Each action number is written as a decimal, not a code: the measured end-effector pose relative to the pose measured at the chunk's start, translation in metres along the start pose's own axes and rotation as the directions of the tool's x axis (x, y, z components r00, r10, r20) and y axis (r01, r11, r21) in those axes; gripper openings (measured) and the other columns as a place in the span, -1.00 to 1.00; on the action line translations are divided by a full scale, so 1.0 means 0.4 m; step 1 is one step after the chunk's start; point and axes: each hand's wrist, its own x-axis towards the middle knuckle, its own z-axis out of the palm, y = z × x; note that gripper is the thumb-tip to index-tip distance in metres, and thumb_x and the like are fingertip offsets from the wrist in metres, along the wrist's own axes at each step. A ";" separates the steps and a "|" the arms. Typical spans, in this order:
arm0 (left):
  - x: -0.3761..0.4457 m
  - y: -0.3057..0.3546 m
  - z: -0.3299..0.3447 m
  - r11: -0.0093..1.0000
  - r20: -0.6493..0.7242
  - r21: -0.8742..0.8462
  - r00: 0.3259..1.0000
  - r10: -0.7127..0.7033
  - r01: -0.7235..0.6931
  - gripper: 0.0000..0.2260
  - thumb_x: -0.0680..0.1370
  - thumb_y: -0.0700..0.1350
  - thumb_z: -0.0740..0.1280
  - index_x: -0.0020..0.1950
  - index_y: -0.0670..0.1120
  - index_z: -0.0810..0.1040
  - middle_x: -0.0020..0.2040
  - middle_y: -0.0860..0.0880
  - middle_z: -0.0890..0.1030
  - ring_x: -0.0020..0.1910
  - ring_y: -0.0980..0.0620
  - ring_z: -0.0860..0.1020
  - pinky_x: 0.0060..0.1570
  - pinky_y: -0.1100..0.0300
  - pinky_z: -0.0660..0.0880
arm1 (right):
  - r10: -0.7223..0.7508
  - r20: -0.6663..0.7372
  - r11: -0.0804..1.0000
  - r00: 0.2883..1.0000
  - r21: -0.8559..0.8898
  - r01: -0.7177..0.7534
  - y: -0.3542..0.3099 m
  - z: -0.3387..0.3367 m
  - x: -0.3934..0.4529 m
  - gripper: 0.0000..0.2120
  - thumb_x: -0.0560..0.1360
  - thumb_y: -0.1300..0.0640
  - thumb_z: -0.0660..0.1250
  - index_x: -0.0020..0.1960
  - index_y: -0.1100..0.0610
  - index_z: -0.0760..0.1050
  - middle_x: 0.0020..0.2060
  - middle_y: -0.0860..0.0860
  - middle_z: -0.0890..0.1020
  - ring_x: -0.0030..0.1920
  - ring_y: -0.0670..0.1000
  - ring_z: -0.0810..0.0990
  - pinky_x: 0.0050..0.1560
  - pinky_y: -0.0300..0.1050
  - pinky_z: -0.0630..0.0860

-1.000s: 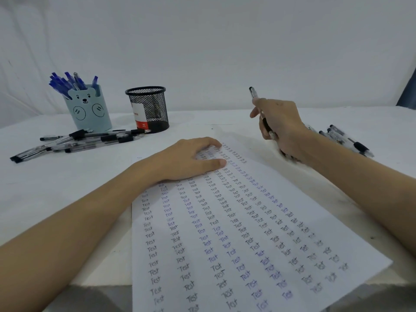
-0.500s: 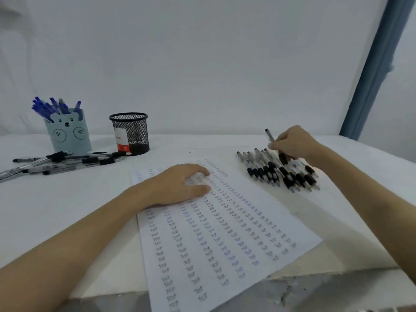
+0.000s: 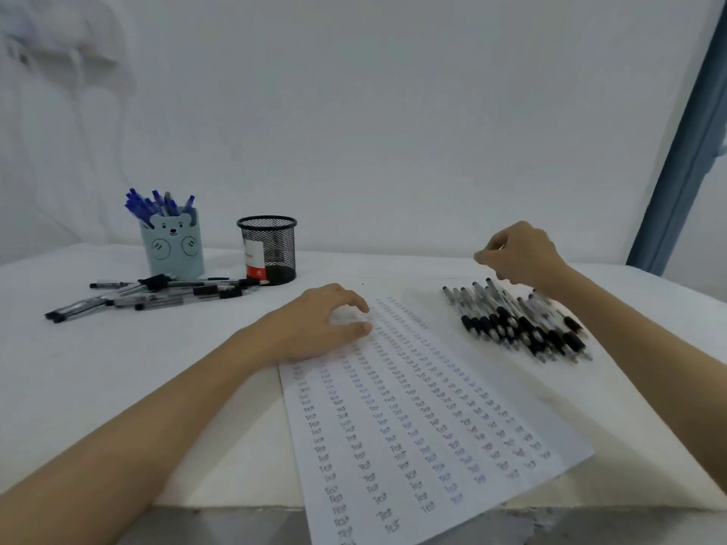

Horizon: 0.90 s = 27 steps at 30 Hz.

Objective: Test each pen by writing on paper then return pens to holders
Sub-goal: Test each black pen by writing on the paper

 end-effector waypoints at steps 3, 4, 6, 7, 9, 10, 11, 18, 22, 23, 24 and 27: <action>-0.047 -0.063 -0.055 0.997 -0.048 0.039 0.997 -0.063 0.064 -0.81 0.52 0.20 0.22 0.10 0.24 0.45 0.21 0.17 0.46 0.22 0.16 0.40 0.25 0.10 0.35 | -0.142 0.110 0.988 0.984 0.080 0.133 -0.127 0.010 -0.003 -0.80 0.48 0.16 0.34 -0.17 0.32 0.60 -0.49 0.06 0.52 -0.52 -0.01 0.42 -0.40 -0.22 0.37; -0.077 -0.097 -0.078 0.992 -0.064 0.066 0.993 -0.101 0.105 -0.85 0.53 0.20 0.21 0.08 0.27 0.44 0.21 0.18 0.46 0.22 0.16 0.40 0.25 0.08 0.35 | -0.207 0.169 0.976 0.963 0.099 0.193 -0.180 0.032 -0.005 -0.79 0.48 0.15 0.35 -0.17 0.31 0.60 -0.49 0.06 0.53 -0.53 -0.02 0.42 -0.41 -0.23 0.37; -0.145 -0.163 -0.121 0.977 -0.104 0.106 0.980 -0.173 0.183 -0.91 0.53 0.17 0.20 0.03 0.30 0.43 0.18 0.20 0.47 0.19 0.19 0.40 0.23 0.08 0.37 | -0.333 0.288 0.943 0.898 0.081 0.324 -0.281 0.086 -0.015 -0.78 0.48 0.13 0.33 -0.15 0.30 0.60 -0.48 0.04 0.54 -0.53 -0.05 0.45 -0.39 -0.25 0.39; -0.179 -0.190 -0.140 0.970 -0.131 0.106 0.970 -0.203 0.217 -0.93 0.54 0.15 0.21 0.00 0.30 0.43 0.16 0.22 0.47 0.17 0.20 0.41 0.22 0.10 0.37 | -0.387 0.346 0.916 0.855 0.042 0.398 -0.328 0.116 -0.022 -0.79 0.49 0.13 0.32 -0.13 0.28 0.60 -0.47 0.03 0.54 -0.51 -0.06 0.47 -0.38 -0.26 0.40; -0.247 -0.234 -0.176 0.956 -0.209 0.100 0.945 -0.251 0.275 -0.94 0.55 0.09 0.23 -0.03 0.28 0.46 0.09 0.27 0.49 0.15 0.23 0.43 0.18 0.15 0.37 | -0.477 0.452 0.839 0.754 -0.020 0.544 -0.426 0.191 -0.037 -0.81 0.50 0.16 0.27 -0.08 0.27 0.59 -0.38 0.04 0.56 -0.38 0.00 0.51 -0.33 -0.24 0.40; -0.283 -0.255 -0.195 0.947 -0.260 0.097 0.926 -0.273 0.306 -0.92 0.56 0.05 0.24 -0.04 0.26 0.47 0.06 0.28 0.50 0.13 0.22 0.44 0.15 0.18 0.37 | -0.525 0.497 0.782 0.691 -0.040 0.622 -0.477 0.234 -0.046 -0.81 0.51 0.18 0.24 -0.07 0.27 0.58 -0.29 0.06 0.56 -0.27 0.05 0.50 -0.29 -0.22 0.39; -0.306 -0.270 -0.203 0.943 -0.308 0.081 0.908 -0.284 0.323 -0.89 0.56 0.00 0.26 -0.06 0.25 0.48 0.03 0.28 0.51 0.11 0.20 0.46 0.13 0.21 0.36 | -0.563 0.522 0.724 0.641 -0.061 0.687 -0.513 0.270 -0.054 -0.82 0.52 0.19 0.20 -0.07 0.24 0.56 -0.19 0.09 0.55 -0.16 0.09 0.50 -0.25 -0.21 0.41; -0.362 -0.335 -0.224 0.920 -0.442 0.045 0.833 -0.332 0.390 -0.87 0.53 -0.21 0.30 -0.06 0.02 0.55 -0.01 0.01 0.55 0.01 0.06 0.50 -0.05 0.40 0.30 | -0.705 0.475 0.512 0.526 -0.173 0.842 -0.660 0.455 -0.111 -0.89 0.49 0.28 0.16 0.01 0.19 0.37 -0.02 0.14 0.42 0.04 0.12 0.42 -0.16 -0.09 0.34; -0.360 -0.344 -0.221 0.919 -0.423 0.081 0.849 -0.318 0.385 -0.89 0.53 -0.19 0.27 -0.03 -0.03 0.56 -0.01 0.03 0.53 0.00 0.08 0.48 -0.01 0.29 0.34 | -0.756 0.414 0.439 0.507 -0.255 0.862 -0.664 0.506 -0.115 -0.80 0.50 0.28 0.18 0.12 0.22 0.41 0.04 0.15 0.48 0.09 0.10 0.38 -0.09 -0.11 0.27; -0.360 -0.347 -0.219 0.919 -0.425 0.075 0.847 -0.320 0.386 -0.89 0.53 -0.18 0.27 -0.03 -0.02 0.56 -0.01 0.03 0.53 0.00 0.09 0.48 0.01 0.26 0.35 | -0.769 0.397 0.424 0.501 -0.269 0.865 -0.661 0.517 -0.111 -0.78 0.51 0.27 0.19 0.15 0.23 0.41 0.08 0.14 0.49 0.12 0.10 0.39 -0.06 -0.12 0.25; -0.362 -0.350 -0.220 0.917 -0.427 0.073 0.843 -0.327 0.392 -0.89 0.53 -0.17 0.27 -0.02 -0.02 0.56 -0.01 0.03 0.53 0.00 0.08 0.48 0.02 0.24 0.37 | -0.785 0.381 0.408 0.488 -0.275 0.871 -0.661 0.528 -0.108 -0.77 0.52 0.26 0.20 0.17 0.23 0.42 0.10 0.14 0.49 0.14 0.10 0.39 -0.05 -0.13 0.24; -0.365 -0.354 -0.222 0.913 -0.427 0.077 0.841 -0.334 0.401 -0.88 0.52 -0.16 0.26 -0.01 -0.02 0.56 -0.01 0.03 0.52 0.00 0.08 0.47 0.01 0.22 0.37 | -0.800 0.377 0.391 0.467 -0.264 0.882 -0.659 0.536 -0.105 -0.75 0.51 0.26 0.23 0.18 0.22 0.42 0.09 0.13 0.49 0.14 0.09 0.39 -0.04 -0.15 0.23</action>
